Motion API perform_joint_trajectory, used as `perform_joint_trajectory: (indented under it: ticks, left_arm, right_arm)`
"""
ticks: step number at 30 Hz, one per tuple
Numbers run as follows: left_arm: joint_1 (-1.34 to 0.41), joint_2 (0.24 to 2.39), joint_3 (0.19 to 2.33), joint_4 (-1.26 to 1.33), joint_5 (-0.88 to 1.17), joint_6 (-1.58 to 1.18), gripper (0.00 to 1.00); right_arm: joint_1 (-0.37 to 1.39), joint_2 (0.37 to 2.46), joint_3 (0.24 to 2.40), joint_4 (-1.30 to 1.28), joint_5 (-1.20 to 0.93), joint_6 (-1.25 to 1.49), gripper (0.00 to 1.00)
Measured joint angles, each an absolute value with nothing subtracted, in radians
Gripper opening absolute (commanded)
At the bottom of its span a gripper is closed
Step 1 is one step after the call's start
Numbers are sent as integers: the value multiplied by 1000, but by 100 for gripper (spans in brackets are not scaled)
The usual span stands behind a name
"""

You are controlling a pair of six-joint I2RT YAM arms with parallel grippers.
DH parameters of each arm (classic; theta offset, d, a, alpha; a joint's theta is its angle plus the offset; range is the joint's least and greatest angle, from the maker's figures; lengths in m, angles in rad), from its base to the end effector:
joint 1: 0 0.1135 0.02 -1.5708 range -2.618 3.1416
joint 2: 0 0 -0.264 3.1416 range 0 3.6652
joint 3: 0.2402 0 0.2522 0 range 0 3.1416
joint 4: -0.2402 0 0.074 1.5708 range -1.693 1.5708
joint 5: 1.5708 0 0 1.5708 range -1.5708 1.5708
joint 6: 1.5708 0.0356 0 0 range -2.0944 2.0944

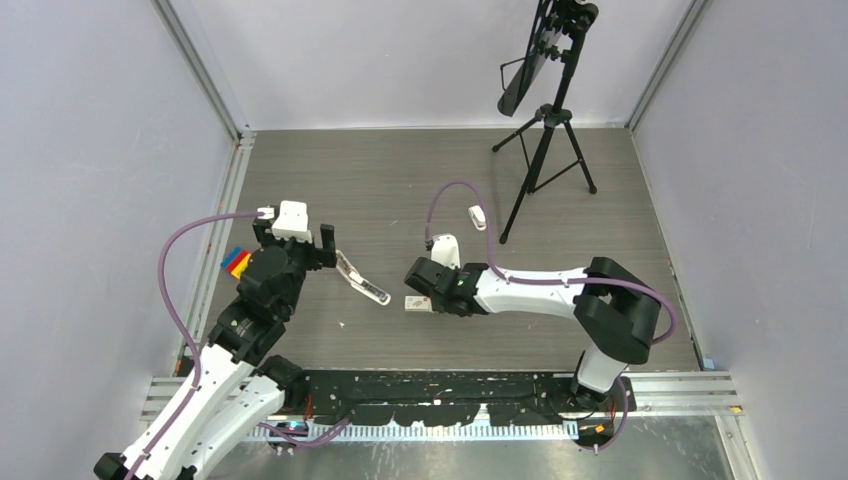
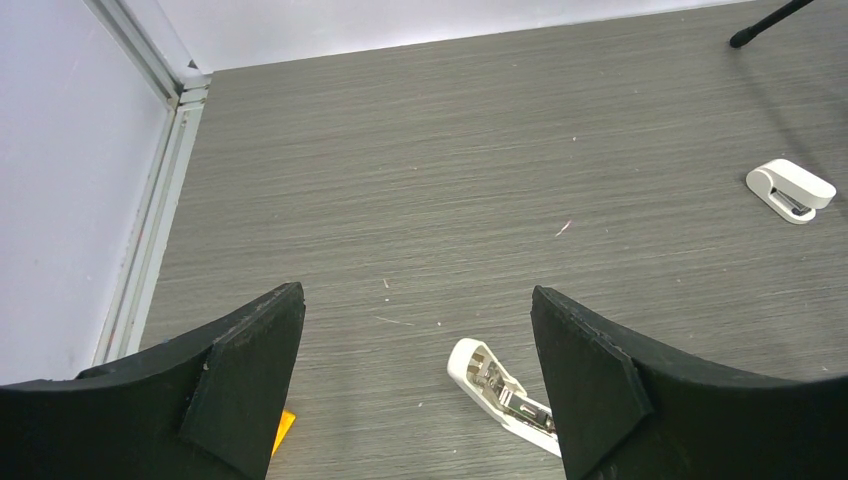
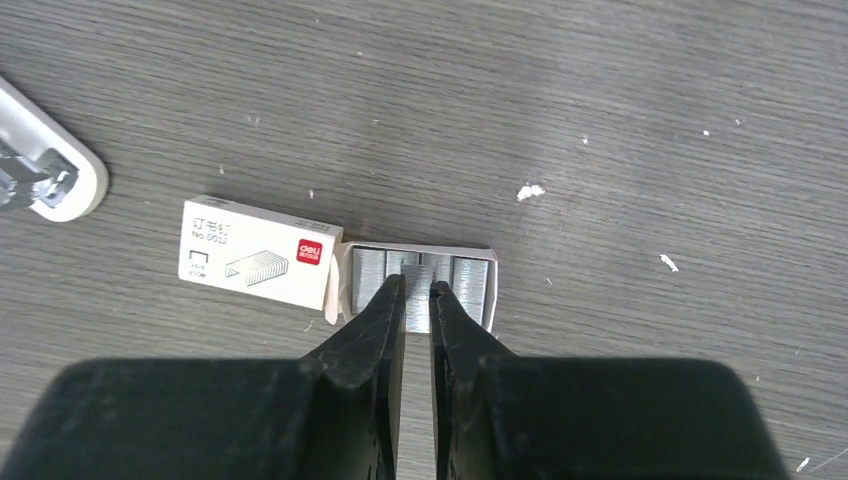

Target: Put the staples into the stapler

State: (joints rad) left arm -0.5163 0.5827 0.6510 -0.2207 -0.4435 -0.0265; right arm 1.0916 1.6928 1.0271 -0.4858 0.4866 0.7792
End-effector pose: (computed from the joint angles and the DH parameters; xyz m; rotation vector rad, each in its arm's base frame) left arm 0.1335 -0.0582 0.3192 0.0919 1.7059 -0.0215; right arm 0.1645 0.2805 0.1751 -0.2593 2.4981 0.0600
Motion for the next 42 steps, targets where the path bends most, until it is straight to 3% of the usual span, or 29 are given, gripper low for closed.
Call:
perform_joint_trajectory:
  ticks: [8, 17, 42]
  left_arm:
    - [-517, 582, 651, -220, -443, -27, 86]
    - [-517, 582, 651, -221, -443, -27, 86]
    - [-517, 578, 651, -221, -440, -27, 85]
  right_arm:
    - [1092, 1627, 976, -400, 469, 759, 16]
    - [1092, 1628, 977, -421, 469, 762, 22]
    - [1092, 1688, 992, -381, 432, 761, 21]
